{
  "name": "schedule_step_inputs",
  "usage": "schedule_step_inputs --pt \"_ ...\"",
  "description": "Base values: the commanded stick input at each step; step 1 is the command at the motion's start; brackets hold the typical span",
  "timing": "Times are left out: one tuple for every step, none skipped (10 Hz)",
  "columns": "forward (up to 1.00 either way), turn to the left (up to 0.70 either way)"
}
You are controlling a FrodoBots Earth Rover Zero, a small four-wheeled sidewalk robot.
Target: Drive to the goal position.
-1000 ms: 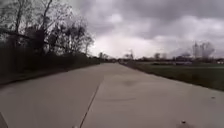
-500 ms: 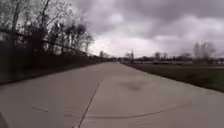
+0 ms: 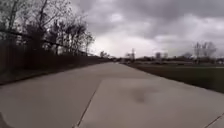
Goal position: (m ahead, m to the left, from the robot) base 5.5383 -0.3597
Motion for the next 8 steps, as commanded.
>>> schedule_step_inputs --pt "1.00 0.00" --pt "1.00 0.03" --pt "1.00 0.35" --pt "1.00 0.40" --pt "1.00 0.11" --pt "1.00 0.06" --pt "1.00 0.00" --pt "1.00 0.00"
